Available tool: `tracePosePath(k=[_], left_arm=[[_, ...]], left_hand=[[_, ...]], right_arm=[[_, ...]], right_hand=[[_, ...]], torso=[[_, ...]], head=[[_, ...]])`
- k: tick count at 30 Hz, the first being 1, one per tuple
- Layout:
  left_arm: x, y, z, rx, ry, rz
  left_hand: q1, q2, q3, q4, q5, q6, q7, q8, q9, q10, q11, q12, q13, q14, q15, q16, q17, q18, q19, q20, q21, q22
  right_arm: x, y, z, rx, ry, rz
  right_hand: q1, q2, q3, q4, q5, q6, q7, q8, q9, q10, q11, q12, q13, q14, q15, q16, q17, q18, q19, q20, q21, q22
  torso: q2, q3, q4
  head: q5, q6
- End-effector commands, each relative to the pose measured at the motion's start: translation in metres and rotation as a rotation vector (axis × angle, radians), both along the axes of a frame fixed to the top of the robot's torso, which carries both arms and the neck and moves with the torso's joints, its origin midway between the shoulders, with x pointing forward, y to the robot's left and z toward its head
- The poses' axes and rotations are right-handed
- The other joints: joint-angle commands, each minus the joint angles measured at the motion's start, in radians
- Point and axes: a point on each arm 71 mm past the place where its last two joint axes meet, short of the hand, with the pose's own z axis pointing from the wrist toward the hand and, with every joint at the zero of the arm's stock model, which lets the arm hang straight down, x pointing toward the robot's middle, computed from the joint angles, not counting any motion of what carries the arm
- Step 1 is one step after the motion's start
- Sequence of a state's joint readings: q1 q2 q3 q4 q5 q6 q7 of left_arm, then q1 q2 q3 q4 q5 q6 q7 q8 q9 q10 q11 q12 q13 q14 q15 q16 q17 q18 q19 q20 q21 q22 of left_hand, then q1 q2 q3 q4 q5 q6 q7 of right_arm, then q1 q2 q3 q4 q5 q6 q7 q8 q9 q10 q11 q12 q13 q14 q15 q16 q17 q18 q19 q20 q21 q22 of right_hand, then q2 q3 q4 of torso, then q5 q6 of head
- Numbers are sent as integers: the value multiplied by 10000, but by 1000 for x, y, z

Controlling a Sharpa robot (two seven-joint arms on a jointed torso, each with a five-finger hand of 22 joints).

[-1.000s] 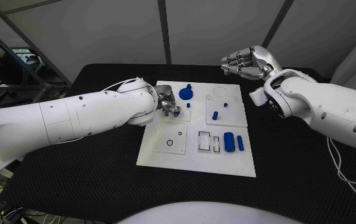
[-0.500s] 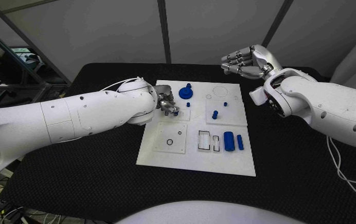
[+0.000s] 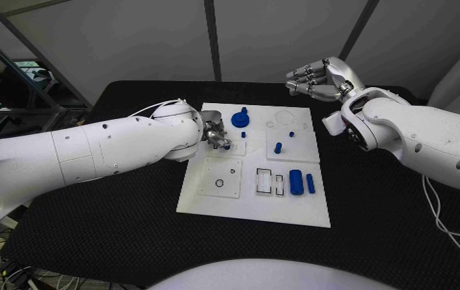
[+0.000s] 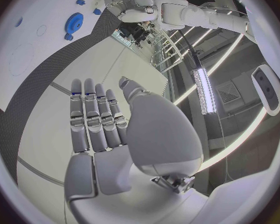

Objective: Assemble the parts on the task board

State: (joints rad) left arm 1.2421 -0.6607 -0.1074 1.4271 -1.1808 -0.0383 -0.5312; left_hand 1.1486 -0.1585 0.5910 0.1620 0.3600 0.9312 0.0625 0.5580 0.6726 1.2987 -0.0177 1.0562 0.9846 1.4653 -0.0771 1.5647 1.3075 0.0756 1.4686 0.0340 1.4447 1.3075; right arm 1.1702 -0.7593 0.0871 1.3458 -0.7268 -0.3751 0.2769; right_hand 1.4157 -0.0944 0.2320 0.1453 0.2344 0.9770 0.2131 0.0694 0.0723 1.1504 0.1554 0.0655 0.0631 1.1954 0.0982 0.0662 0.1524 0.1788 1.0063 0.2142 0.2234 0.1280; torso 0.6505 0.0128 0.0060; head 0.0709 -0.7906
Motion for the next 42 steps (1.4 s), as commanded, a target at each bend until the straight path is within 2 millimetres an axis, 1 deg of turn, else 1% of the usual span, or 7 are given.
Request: tracePosePath(k=[1, 14, 17, 21, 26, 37, 42], left_arm=[[-2, 0, -2, 271, 191, -160], [-3, -1, -2, 282, 226, -215], [-2, -2, -3, 265, 286, -206], [-2, -1, -3, 228, 352, -180], [-1, 0, -4, 226, 384, -154], [2, -3, -5, 189, 408, -94], [4, -3, -5, 167, 402, -39]], left_hand=[[2, 134, 1677, -1750, 53, -13, -75, 34, 10, 78, -45, 13, 0, 1046, -47, 35, 2606, -379, 383, -63, 36, 984], [-31, 114, 1693, -1766, 109, -5, -84, 69, 40, 79, -53, -6, -28, 1045, -53, 32, 2603, -382, 390, -69, 46, 1001], [-147, 88, 1679, -1739, 141, 20, -109, 122, 83, 112, -70, 10, -22, 1048, -61, 40, 2611, -390, 403, -74, 68, 1036], [-598, -6, 1436, -1566, 123, 135, -236, 251, 173, 240, -158, 112, 57, 1055, -102, 61, 2633, -404, 430, -107, 115, 1115], [-1048, -90, 1055, -1340, 106, 213, -322, 262, 174, 296, -211, 174, 102, 1055, -161, 61, 2633, -407, 434, -152, 115, 1135], [-1429, -37, 677, -1078, 98, 358, -366, 247, 134, 378, -249, 319, 237, 1055, -195, 61, 2633, -418, 455, -190, 142, 1191], [-1634, -14, 382, -914, 83, 447, -389, 252, 118, 408, -267, 370, 272, 1055, -210, 61, 2633, -425, 470, -204, 160, 1227]], right_arm=[[0, 1, 1, 47, -34, 105], [1, 2, 1, 44, -15, 121], [1, 2, 1, 42, -11, 121], [1, 1, 1, 36, -2, 113], [1, 1, 1, 32, 2, 105], [1, 2, 1, 34, 10, 121], [1, 2, 1, 35, 14, 126]], right_hand=[[-67, -2, -64, 21, 55, -20, 60, -53, -10, -80, -16, -13, -6, -18, 80, -36, -10, 44, 99, 4, -33, -9], [-67, -2, -64, 21, 55, -20, 60, -53, -10, -80, -16, -13, -6, -18, 80, -36, -10, 44, 99, 4, -33, -9], [-67, -2, -64, 21, 55, -20, 60, -53, -10, -80, -16, -13, -6, -18, 80, -36, -10, 44, 99, 4, -33, -9], [-85, 13, -80, 25, 66, -23, 61, -51, -8, -85, -15, -11, -5, -20, 82, -35, -27, 45, 111, 8, -59, -28], [-85, 13, -80, 25, 66, -23, 61, -51, -8, -85, -15, -11, -5, -20, 82, -35, -27, 45, 111, 8, -59, -28], [-99, 19, -92, 29, 72, -26, 62, -51, -8, -90, -13, -11, -5, -23, 84, -35, -37, 45, 118, 10, -74, -39], [-99, 19, -92, 29, 72, -26, 62, -51, -8, -90, -13, -11, -5, -23, 84, -35, -37, 45, 118, 10, -74, -39]], torso=[[5, 0, 7], [6, 3, -2], [7, 9, -7], [5, 14, -6], [11, 17, -4], [3, 5, 0], [8, 13, 1]], head=[[-3, 1], [16, -23], [26, -41], [21, -58], [19, -70], [17, -101], [21, -105]])
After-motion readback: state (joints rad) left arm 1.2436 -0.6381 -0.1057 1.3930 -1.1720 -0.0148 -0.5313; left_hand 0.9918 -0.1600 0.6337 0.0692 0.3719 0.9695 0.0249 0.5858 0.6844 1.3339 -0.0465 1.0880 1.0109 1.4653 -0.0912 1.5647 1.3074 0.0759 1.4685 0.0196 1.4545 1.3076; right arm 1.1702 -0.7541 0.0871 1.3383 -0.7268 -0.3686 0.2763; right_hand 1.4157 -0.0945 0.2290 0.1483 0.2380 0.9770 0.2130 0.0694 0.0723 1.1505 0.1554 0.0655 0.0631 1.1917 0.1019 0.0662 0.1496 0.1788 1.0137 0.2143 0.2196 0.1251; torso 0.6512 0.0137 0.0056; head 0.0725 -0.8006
